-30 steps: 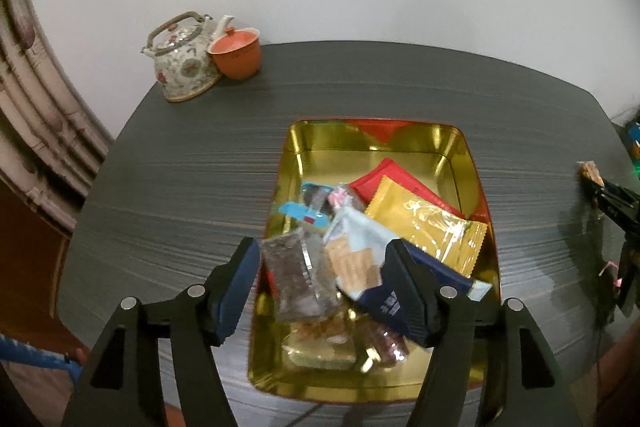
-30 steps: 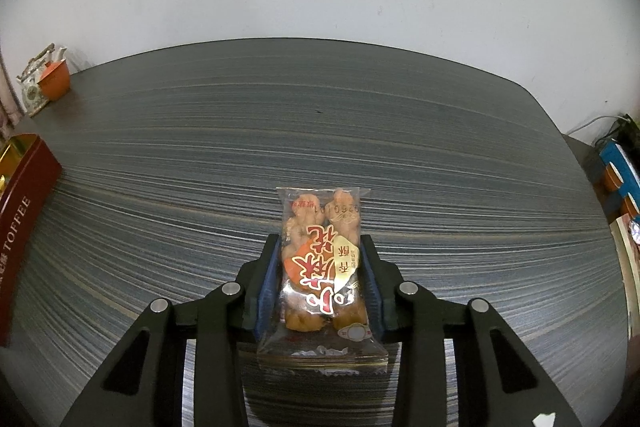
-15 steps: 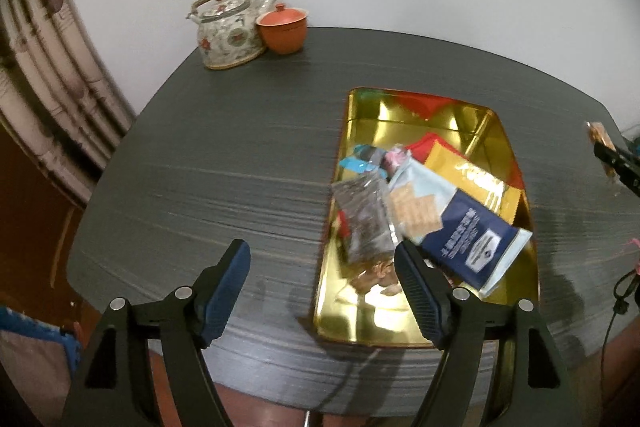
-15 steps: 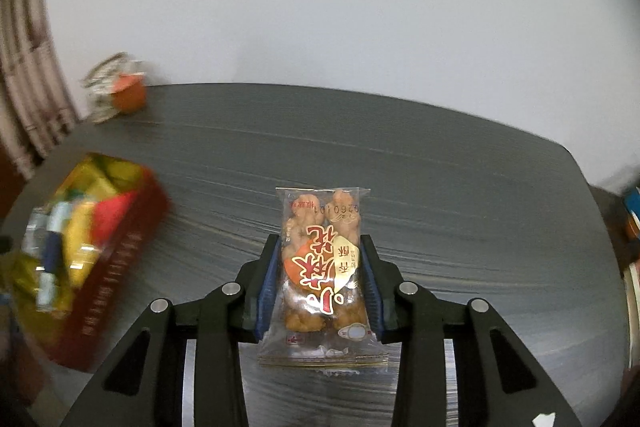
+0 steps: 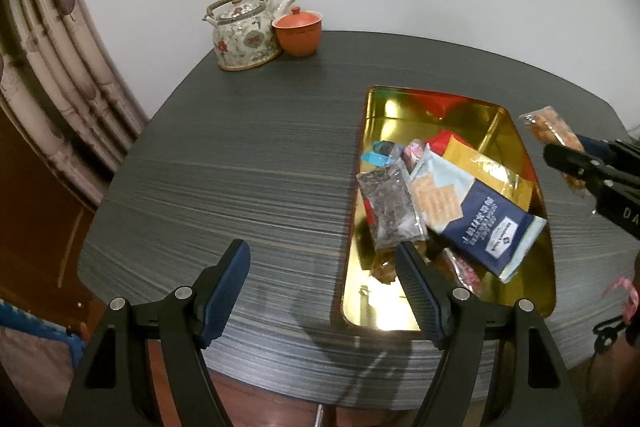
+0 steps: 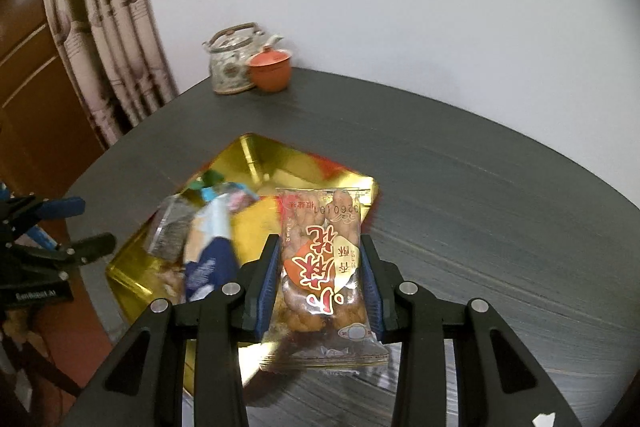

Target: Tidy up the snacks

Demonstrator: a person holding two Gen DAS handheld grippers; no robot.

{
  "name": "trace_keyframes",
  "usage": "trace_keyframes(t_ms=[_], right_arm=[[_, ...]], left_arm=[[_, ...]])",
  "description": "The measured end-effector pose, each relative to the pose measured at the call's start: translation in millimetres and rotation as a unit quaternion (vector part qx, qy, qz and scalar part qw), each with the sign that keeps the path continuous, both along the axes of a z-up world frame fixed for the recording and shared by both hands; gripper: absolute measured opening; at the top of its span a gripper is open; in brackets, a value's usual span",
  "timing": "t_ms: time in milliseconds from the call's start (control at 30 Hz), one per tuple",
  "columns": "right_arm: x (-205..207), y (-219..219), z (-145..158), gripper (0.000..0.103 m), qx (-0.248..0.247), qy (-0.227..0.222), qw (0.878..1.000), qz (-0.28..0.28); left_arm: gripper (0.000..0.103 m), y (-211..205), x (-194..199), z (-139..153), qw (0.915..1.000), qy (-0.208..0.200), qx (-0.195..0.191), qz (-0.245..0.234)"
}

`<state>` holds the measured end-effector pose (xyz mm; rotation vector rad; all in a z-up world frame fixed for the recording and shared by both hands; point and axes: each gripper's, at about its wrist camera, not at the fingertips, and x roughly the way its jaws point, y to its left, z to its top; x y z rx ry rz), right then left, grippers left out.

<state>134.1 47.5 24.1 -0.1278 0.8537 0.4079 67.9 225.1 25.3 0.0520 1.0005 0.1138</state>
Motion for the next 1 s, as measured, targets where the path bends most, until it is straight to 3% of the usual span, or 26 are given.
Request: trace_keyframes(t_ms=[300, 833, 933, 1000], right_arm=[[7, 31, -17, 0.034, -0.003, 0.023, 1.000, -0.002], [15, 44, -34, 0.037, -0.009, 0.038, 0.999, -0.015], [14, 44, -33, 0.039, -0.009, 0.035, 0.999, -0.015], [13, 44, -32, 0.050, -0.007, 0.034, 0.999, -0.017]], left_arm=[[0.075, 3, 3, -6, 0.9999, 0.005, -0.004, 0.009], [0.075, -5, 3, -11, 1.0000, 0.008, 0.002, -0.001], [0.075, -6, 1, -10, 1.0000, 0.007, 0.002, -0.002], [0.075, -5, 2, -10, 1.0000, 0.007, 0.002, -0.002]])
